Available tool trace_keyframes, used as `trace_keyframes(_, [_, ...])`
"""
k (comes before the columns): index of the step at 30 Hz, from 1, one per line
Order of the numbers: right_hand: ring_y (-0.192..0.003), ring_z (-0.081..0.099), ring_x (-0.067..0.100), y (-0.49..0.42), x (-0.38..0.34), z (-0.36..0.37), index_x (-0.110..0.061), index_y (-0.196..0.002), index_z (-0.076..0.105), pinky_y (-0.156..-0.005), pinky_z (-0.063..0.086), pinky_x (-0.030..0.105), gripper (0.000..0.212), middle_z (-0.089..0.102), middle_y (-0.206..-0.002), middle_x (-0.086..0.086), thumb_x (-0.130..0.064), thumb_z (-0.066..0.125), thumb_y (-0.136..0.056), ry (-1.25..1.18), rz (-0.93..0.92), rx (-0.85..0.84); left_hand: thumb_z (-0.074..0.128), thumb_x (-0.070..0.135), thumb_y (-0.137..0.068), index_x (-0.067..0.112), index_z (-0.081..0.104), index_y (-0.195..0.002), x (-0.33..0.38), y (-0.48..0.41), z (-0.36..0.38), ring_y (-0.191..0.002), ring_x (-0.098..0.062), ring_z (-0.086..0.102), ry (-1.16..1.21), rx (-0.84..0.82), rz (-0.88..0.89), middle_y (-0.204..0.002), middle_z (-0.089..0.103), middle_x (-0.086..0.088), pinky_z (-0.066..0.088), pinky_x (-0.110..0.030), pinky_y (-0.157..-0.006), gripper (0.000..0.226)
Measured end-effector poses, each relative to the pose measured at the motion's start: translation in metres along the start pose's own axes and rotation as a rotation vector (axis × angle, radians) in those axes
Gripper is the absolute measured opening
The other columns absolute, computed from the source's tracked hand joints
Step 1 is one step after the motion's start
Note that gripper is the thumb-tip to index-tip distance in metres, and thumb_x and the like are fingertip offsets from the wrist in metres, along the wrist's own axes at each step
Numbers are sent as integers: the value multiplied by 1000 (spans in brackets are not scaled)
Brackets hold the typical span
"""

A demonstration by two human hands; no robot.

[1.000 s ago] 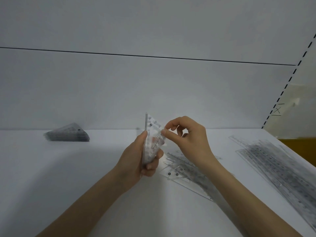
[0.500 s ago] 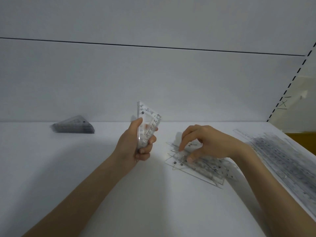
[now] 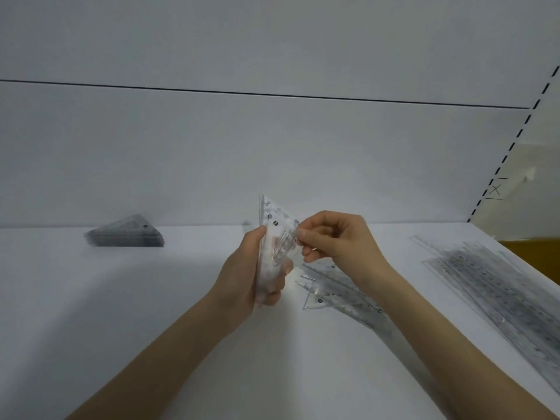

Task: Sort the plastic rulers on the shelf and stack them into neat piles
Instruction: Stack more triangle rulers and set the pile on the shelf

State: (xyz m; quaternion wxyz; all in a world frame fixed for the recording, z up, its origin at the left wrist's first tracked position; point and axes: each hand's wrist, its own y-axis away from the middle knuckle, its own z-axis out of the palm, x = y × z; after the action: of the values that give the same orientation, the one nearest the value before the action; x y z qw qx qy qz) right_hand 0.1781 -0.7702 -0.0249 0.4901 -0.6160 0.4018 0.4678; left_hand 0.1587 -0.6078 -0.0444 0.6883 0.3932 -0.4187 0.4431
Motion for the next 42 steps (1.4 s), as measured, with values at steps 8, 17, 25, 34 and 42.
trace_keyframes(8, [-53,61,9,-2,9,5,-8,-80,71,-56,52,21,3,67,-65,-1,-9,73,-82,316,-223,203,36,47,-94,11,55,-98,-2,-1,0,-43,-14,33,-112,13,7,-61,48,-6,23,-15,-39,40])
trace_keyframes(17, [-76,57,6,-5,15,8,-16,-85,66,-58,41,14,6,63,-78,-12,-21,64,-87,568,-508,273,41,27,-100,5,55,-104,-4,3,4,-49,-13,44,-209,35,126,-59,51,-1,39,-25,-46,27])
trace_keyframes(25, [-79,61,0,-14,0,-43,-24,-88,71,-66,44,12,6,69,-83,-12,-19,67,-87,661,-213,177,39,26,-101,3,52,-107,1,4,-4,-38,-7,26,-138,81,135,-60,47,1,20,-14,-37,27])
trace_keyframes(34, [-100,54,3,-11,15,-69,-34,-107,68,-80,43,19,37,60,-106,-19,-44,78,-73,988,186,-317,40,33,-95,8,52,-100,5,-2,-10,-35,-9,21,-27,99,20,-57,41,-1,14,-11,-38,29])
trace_keyframes(42, [-78,60,5,-14,21,-67,-25,-86,75,-67,42,18,7,68,-83,-12,-26,76,-79,963,-8,-272,40,35,-94,8,52,-101,4,-3,-12,-35,-9,22,-19,91,9,-58,42,-1,16,-11,-37,30])
